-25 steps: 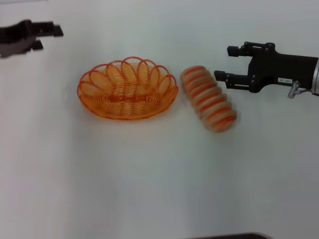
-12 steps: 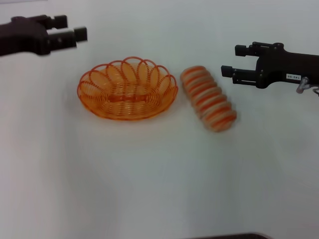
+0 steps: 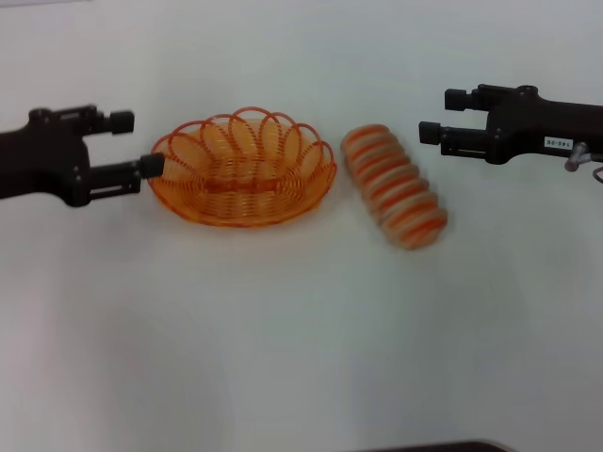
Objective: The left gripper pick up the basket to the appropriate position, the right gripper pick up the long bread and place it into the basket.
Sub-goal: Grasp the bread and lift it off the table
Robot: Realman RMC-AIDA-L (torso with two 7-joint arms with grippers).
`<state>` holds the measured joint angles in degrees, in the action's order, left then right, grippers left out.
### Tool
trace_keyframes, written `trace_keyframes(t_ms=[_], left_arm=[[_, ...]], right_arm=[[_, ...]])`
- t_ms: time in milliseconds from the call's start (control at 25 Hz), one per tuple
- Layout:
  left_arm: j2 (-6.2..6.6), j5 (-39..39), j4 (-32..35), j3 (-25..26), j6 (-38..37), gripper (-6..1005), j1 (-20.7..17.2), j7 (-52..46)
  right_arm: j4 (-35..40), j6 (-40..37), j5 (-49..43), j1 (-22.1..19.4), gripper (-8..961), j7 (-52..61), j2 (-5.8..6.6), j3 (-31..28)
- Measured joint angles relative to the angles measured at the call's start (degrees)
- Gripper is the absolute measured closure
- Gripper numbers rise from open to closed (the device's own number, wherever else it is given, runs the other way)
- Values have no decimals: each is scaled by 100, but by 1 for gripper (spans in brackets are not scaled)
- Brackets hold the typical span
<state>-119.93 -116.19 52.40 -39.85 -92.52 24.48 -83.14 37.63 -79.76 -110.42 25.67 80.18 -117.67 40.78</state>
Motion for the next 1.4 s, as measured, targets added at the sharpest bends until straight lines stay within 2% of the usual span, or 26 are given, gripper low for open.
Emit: trace_keyframes(t_ms=[160, 480, 880, 1040, 1200, 1240, 1400], left_arm=[[29, -362, -100, 239, 18, 296, -45, 7], [30, -493, -80, 474, -30, 295, -208, 53], [17, -539, -115, 497, 4, 296, -183, 47], [14, -544, -118, 499, -32, 297, -176, 31], [8, -546, -121, 478, -43, 296, -179, 30], [7, -546, -122, 477, -44, 296, -181, 31], [6, -546, -125, 487, -46, 296, -194, 31]], right_arm=[[10, -6, -2, 14, 208, 125, 16, 16], [16, 13, -8, 45, 206, 163, 5, 39], [62, -6, 5, 84, 195, 369, 12, 12], [489, -129, -74, 159, 191, 941, 13, 92], [1231, -340, -399, 299, 186, 2155, -19, 179], [1356, -427, -462, 365, 185, 2474, 4, 198], [1434, -972, -571, 766, 181, 3586, 258, 212]])
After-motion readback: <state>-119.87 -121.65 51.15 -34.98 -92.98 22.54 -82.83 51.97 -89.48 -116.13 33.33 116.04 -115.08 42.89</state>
